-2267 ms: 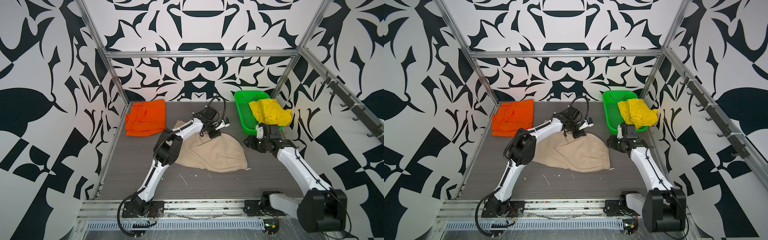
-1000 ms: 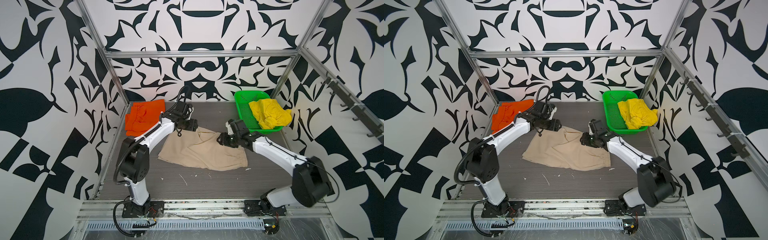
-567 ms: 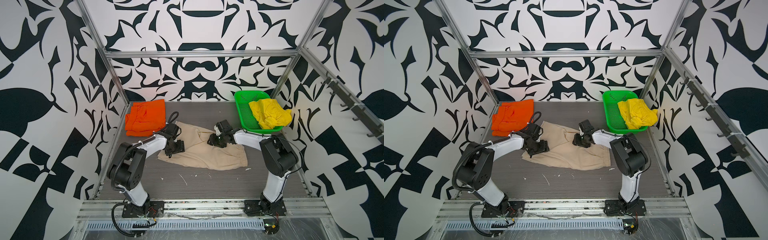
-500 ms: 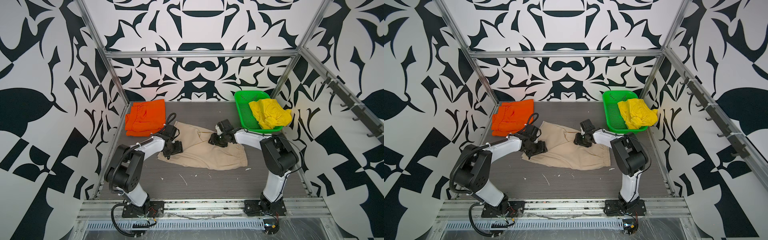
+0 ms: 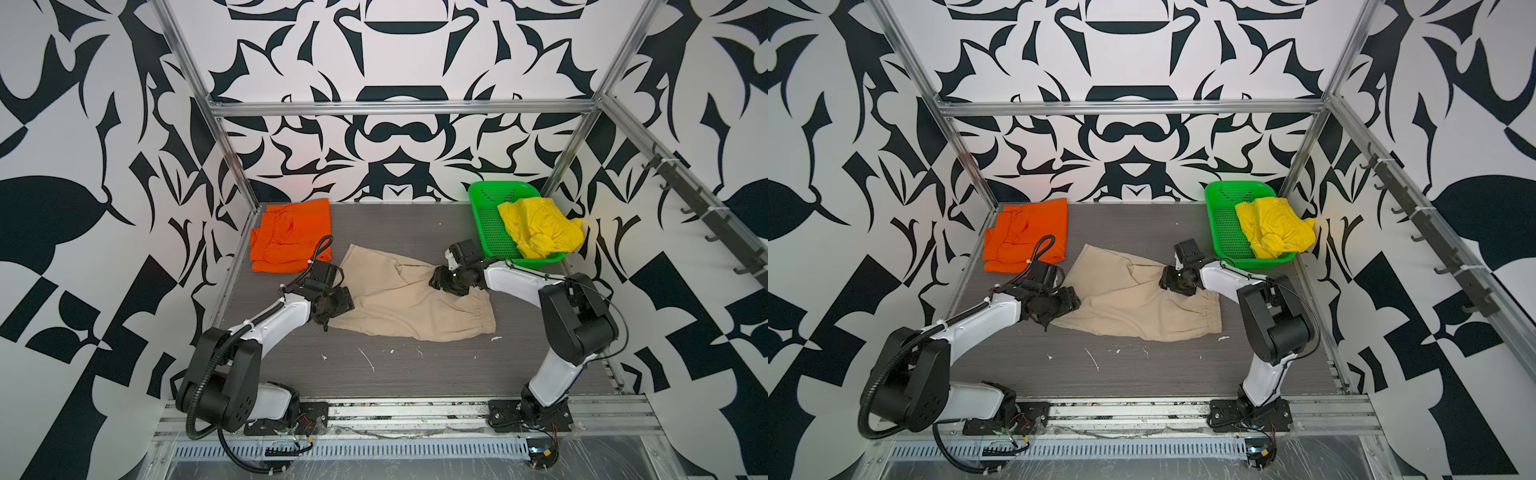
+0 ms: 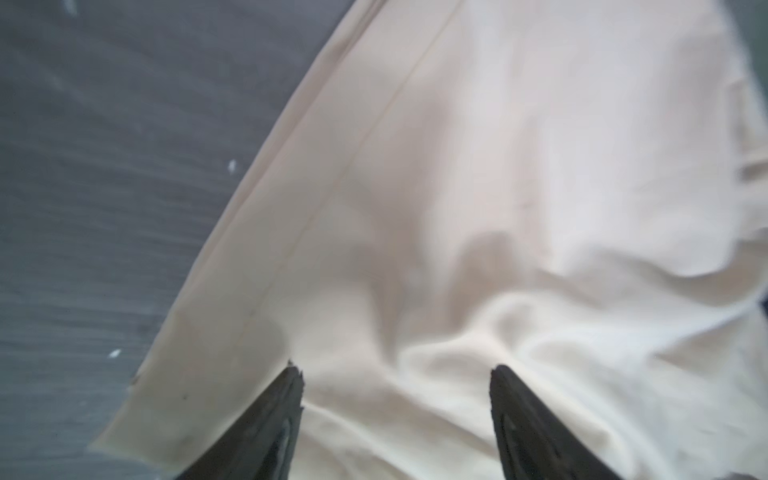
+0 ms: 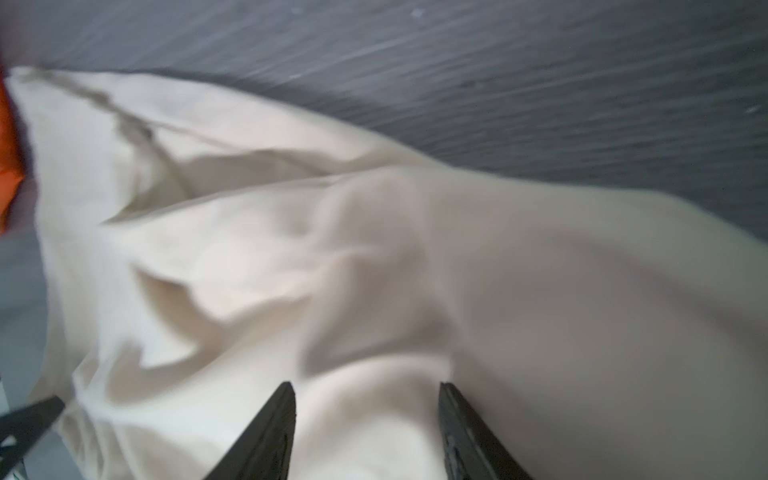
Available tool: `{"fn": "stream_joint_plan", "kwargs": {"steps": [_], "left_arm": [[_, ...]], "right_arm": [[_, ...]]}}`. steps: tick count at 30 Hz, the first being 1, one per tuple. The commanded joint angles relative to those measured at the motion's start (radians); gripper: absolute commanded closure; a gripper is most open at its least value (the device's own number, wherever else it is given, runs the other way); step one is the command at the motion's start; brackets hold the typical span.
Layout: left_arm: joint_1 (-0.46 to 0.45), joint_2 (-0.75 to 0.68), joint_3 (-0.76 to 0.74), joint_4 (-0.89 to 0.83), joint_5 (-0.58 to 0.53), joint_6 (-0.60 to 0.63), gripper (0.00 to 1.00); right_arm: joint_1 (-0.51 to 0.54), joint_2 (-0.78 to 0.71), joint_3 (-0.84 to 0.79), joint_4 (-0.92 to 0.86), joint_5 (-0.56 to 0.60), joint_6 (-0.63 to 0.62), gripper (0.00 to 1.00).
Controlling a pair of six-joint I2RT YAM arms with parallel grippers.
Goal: Fold and stack the shorts
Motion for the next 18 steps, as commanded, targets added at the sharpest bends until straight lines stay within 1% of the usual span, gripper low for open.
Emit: {"fn": "stream_joint_plan", "kwargs": {"steps": [1,5,7,10,13,18], "left_arm": [[0.003,0.006,0.134,-0.032,0.007,0.049,0.27],[0.006,0.137,0.307,-0.147,-0.081,0.177,0.29],[0.016,0.226,0.396,-0.198,-0.103,0.251,0.33],[0.034,0.343,0.51,-0.255,-0.105,0.327,0.37],[0.045,0.448,0.6,-0.287,-0.11,0.387,0.44],[0.062,0.598,0.735,-0.326,-0.111,0.434,0.47]], "right_arm": [[0.036,-0.101,0.08,-0.029,0.009,-0.055,0.41],[0.067,-0.071,0.114,-0.037,0.001,-0.061,0.41],[0.067,-0.04,0.122,-0.037,-0.008,-0.058,0.41],[0.067,-0.004,0.125,-0.028,-0.016,-0.083,0.41],[0.067,0.025,0.133,-0.049,0.01,-0.127,0.42],[0.064,0.088,0.138,-0.056,0.002,-0.153,0.41]]}}
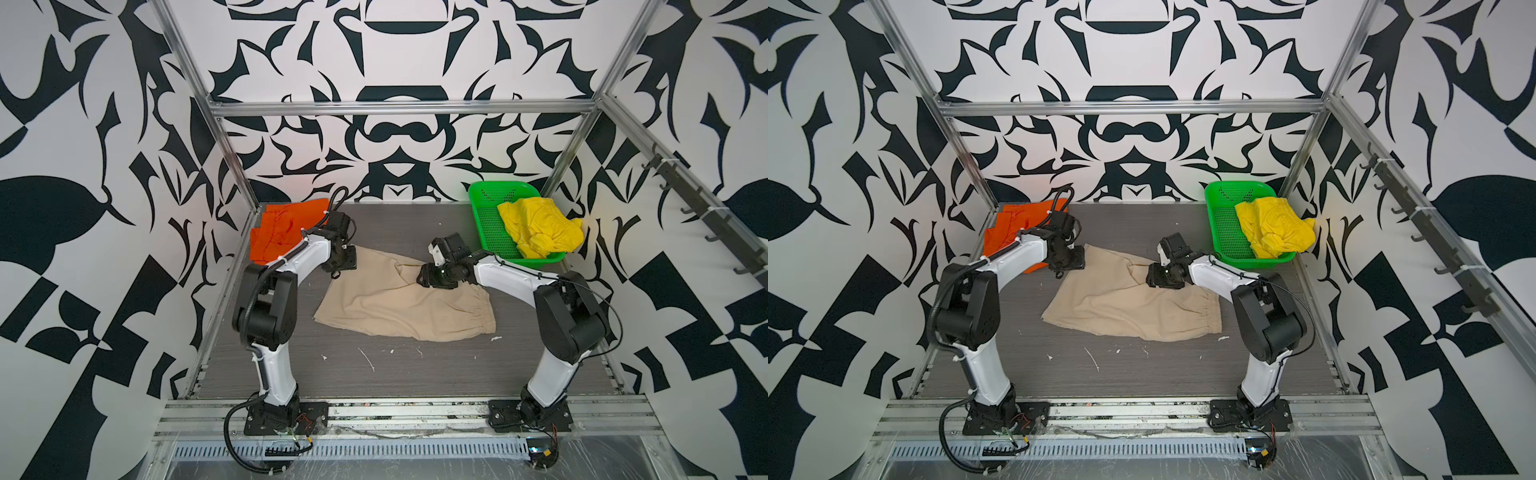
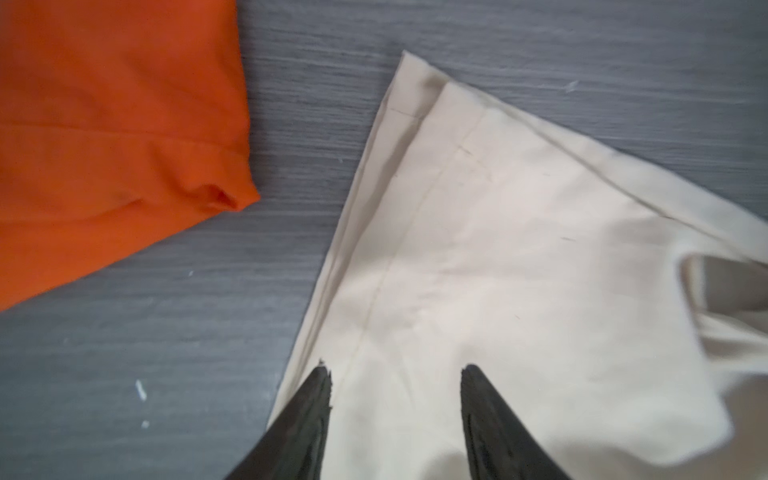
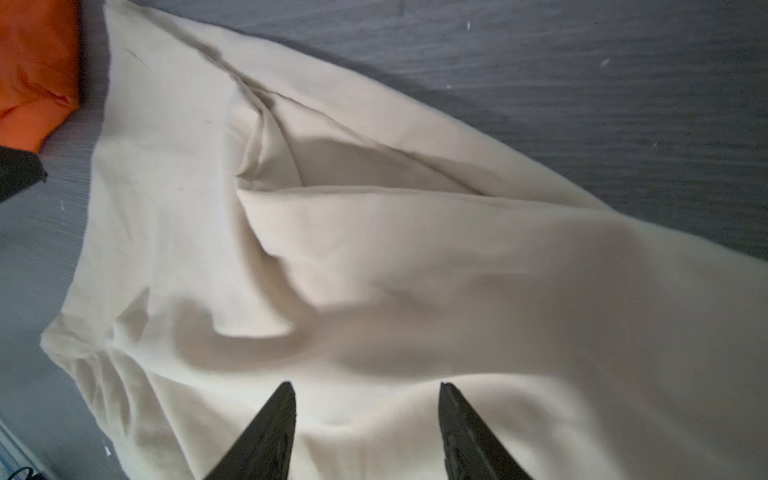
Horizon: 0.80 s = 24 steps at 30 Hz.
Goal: Fold and stack the shorts
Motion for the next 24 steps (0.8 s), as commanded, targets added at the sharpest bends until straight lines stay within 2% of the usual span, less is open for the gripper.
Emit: {"fn": "stream_joint_plan", "kwargs": {"steps": [1,6,13,16,24], "left_arm": [[0.01,0.067,0.081,-0.081,-0.016,0.066,0.47],[0.014,0.153,0.149,-0.1,-0.03,0.083,0.49],[0.026,0.196,0.145,-0.087,-0.045,0.081,0.52],[0.031,0.203,0.13,-0.074,-0.035,0.075,0.6],[0.051,0.166,0.095,-0.047,-0.066,0.056,0.97]], "right_arm": [[-0.003,0.015,0.03,-0.019,0.002,-0.041,0.41],[-0.003,0.035,0.029,-0.012,-0.004,-0.037,0.41],[-0.009,0.036,0.021,-0.02,-0.001,-0.043,0.41],[-0.014,0.033,0.013,-0.012,-0.009,-0.038,0.41],[-0.044,0.009,-0.041,0.013,-0.024,-0.01,0.41]]}}
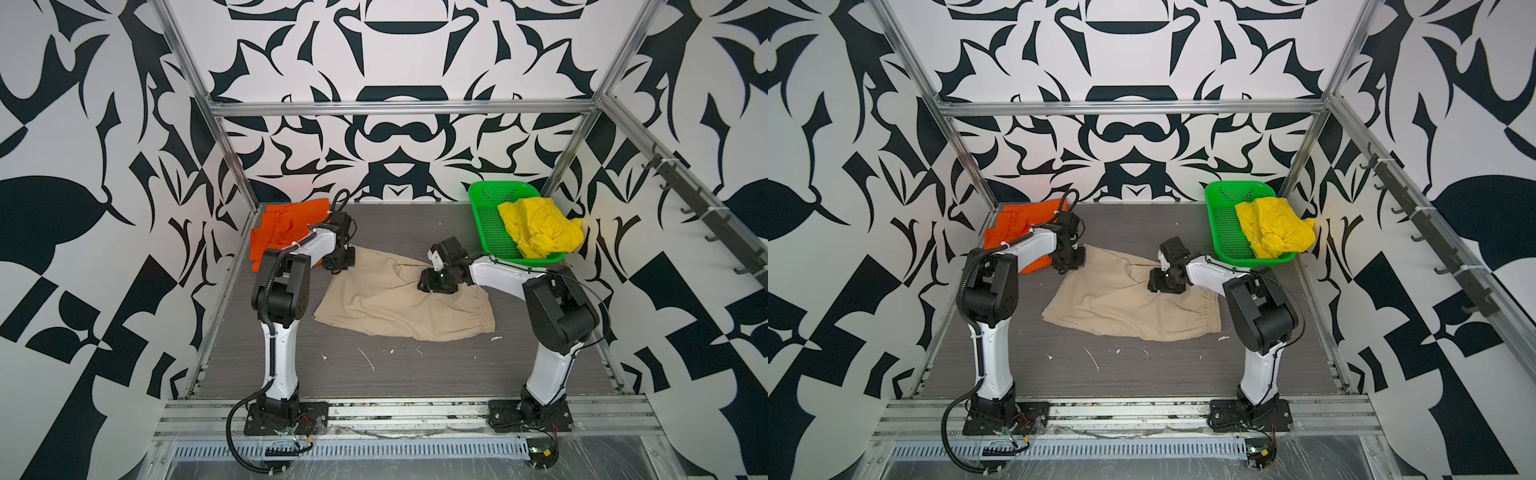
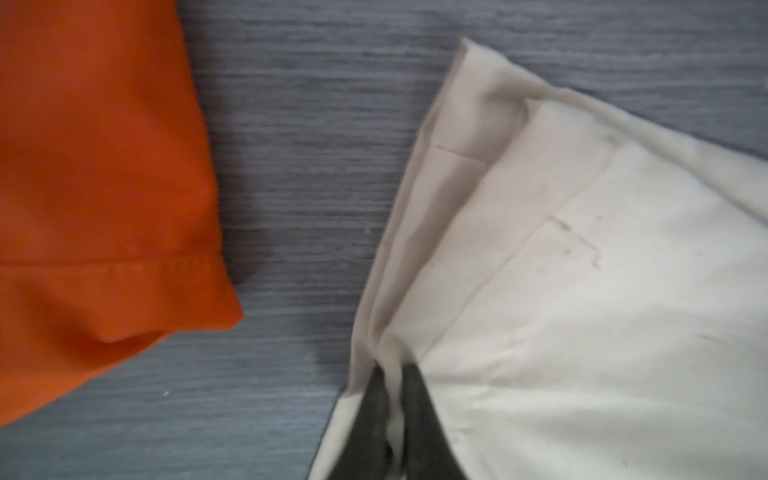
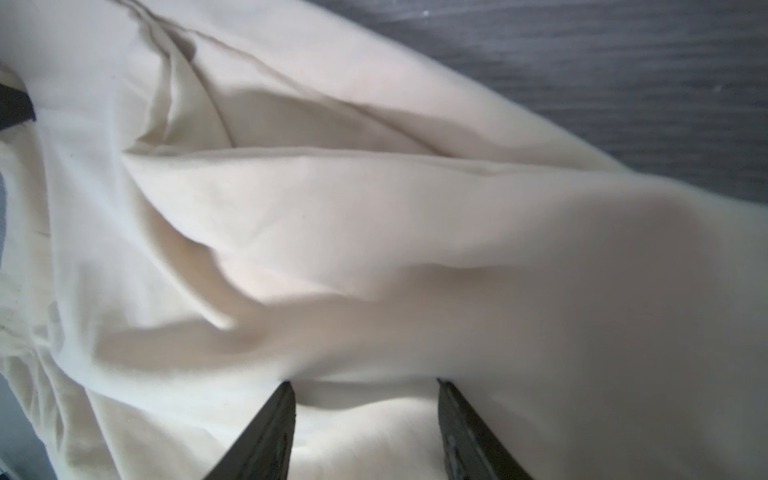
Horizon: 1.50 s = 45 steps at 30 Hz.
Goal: Fold and stack the shorts
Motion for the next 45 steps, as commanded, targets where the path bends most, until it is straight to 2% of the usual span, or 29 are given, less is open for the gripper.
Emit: {"fn": "stream_joint_plan", "kwargs": {"steps": [1,8,14,17,20,24,26,32,41,45], "left_arm": [[0.027,-0.026,-0.036,-0.01,-0.043,-0.02,1.0],[0.104,-0.105,-0.104,0.036,-0.036,-0.023,1.0],[0.125,-0.097,-0.113,0.046,-0.025,-0.028,1.0],[0.125,-0.096,-0.106,0.055,-0.015,-0.036,0.92],[0.125,-0.106,-0.085,0.035,0.016,-0.05,0.79],[0.124,-0.175,-0.11,0.032,0.043,-0.072,0.61],[0.125,-0.217,-0.133,0.025,0.046,-0.075,0.56],[0.125,-0.28,-0.205,0.025,0.07,-0.077,0.55],[0.125,-0.174,-0.184,0.034,0.081,-0.084,0.57],[0.124,-0.153,-0.222,0.053,0.066,-0.086,0.58]], "right_arm": [[-0.024,-0.05,-0.044,0.013,-0.008,0.013,0.41],[-0.072,-0.095,-0.152,0.044,-0.006,0.021,0.41],[-0.097,-0.084,-0.193,0.05,0.019,0.023,0.41],[-0.101,-0.091,-0.189,0.033,0.031,0.021,0.41],[-0.099,-0.141,-0.162,0.021,0.016,0.035,0.41],[-0.078,-0.221,-0.087,0.011,-0.004,0.042,0.41],[-0.063,-0.235,-0.048,-0.009,-0.004,0.031,0.41],[-0.022,-0.166,0.021,-0.004,-0.025,0.032,0.41],[-0.018,-0.014,0.099,0.019,-0.027,0.046,0.41],[-0.039,0.056,0.122,-0.001,0.002,0.057,0.41]]}}
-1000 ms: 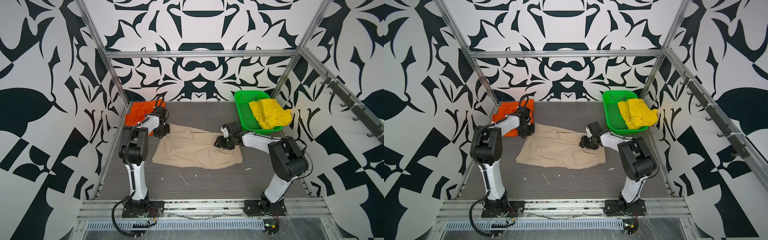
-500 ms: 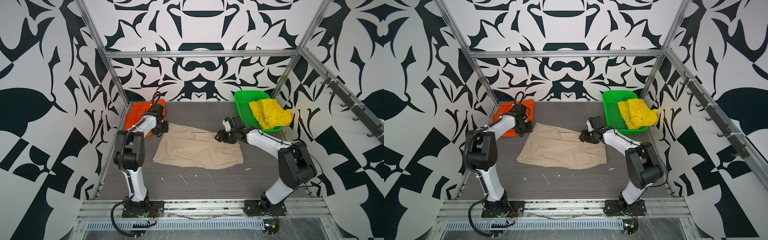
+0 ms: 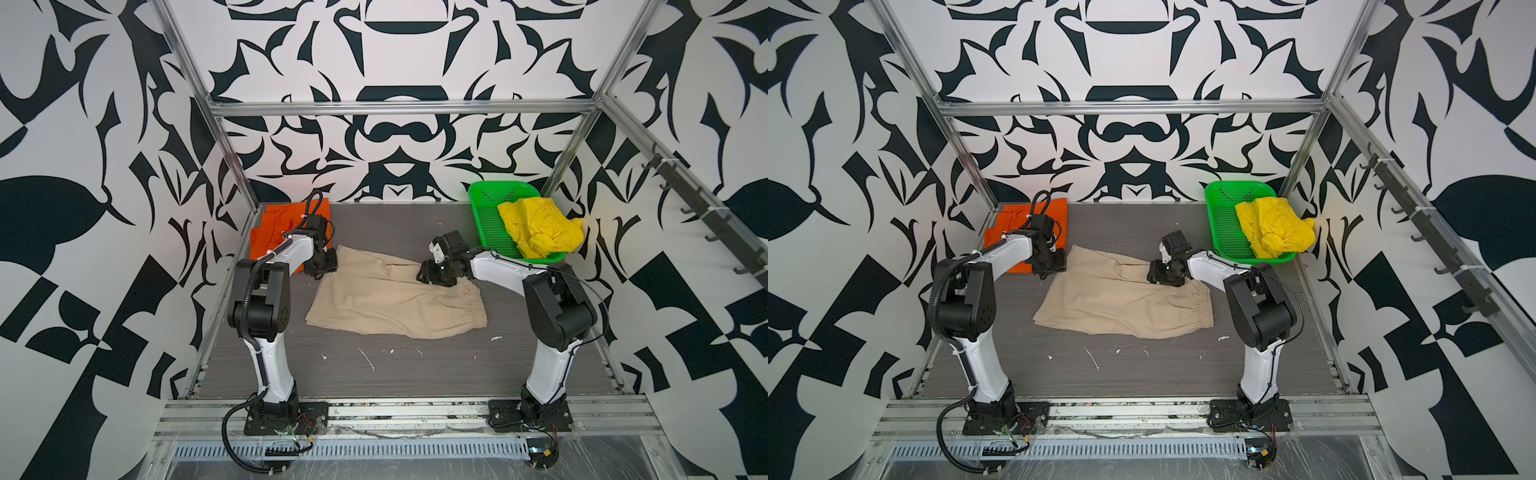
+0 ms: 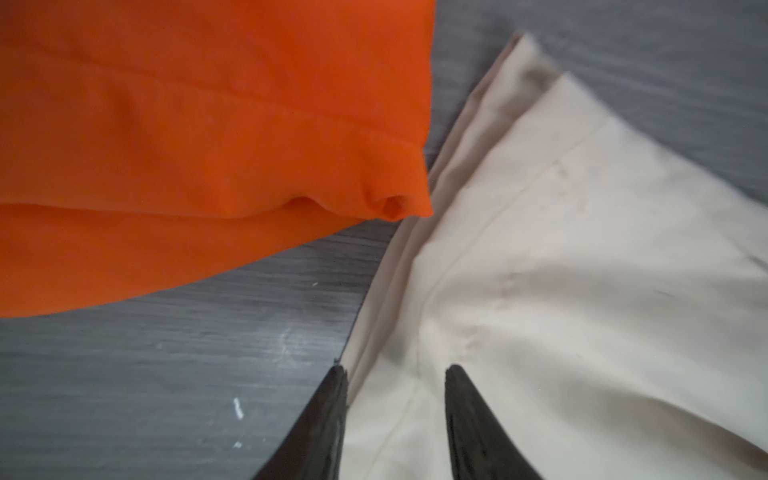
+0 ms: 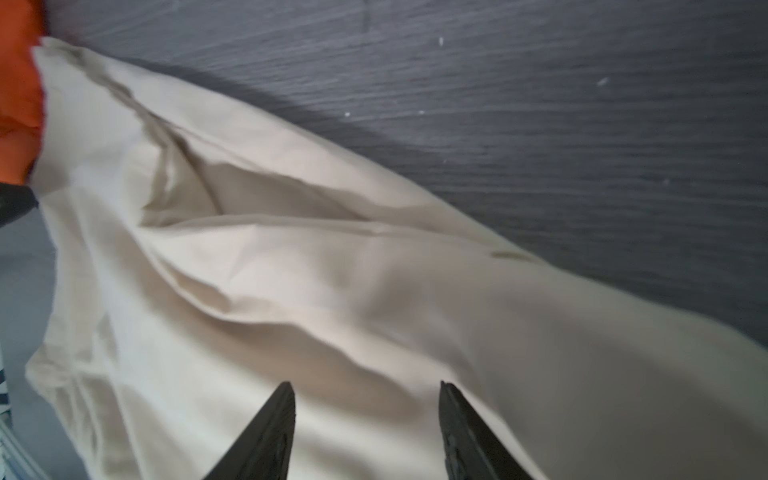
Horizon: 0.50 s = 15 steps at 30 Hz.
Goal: Fold and stack the shorts
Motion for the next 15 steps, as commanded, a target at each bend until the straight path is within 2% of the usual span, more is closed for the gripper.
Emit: {"fn": "stream_joint_plan", "kwargs": {"steps": [1,6,9,13,15], "left_arm": [[0.003,0.013,-0.04,0.005,-0.01,-0.012,0.59],[0.005,0.014,-0.113,0.018,-0.104,0.025,0.61],[0.01,0.013,-0.116,0.008,-0.117,0.029,0.61],[0.01,-0.033,-0.105,0.011,-0.102,0.011,0.54],[0.005,-0.076,-0.084,-0.003,-0.074,0.002,0.46]], "right_arm": [[-0.022,0.022,0.051,-0.025,0.03,0.024,0.41],[-0.074,0.049,0.049,-0.102,0.118,0.051,0.42],[-0.093,0.024,0.012,-0.112,0.161,0.05,0.41],[-0.101,-0.036,-0.027,-0.063,0.108,0.03,0.41],[-0.096,-0.103,-0.041,-0.027,0.063,0.026,0.41]]}}
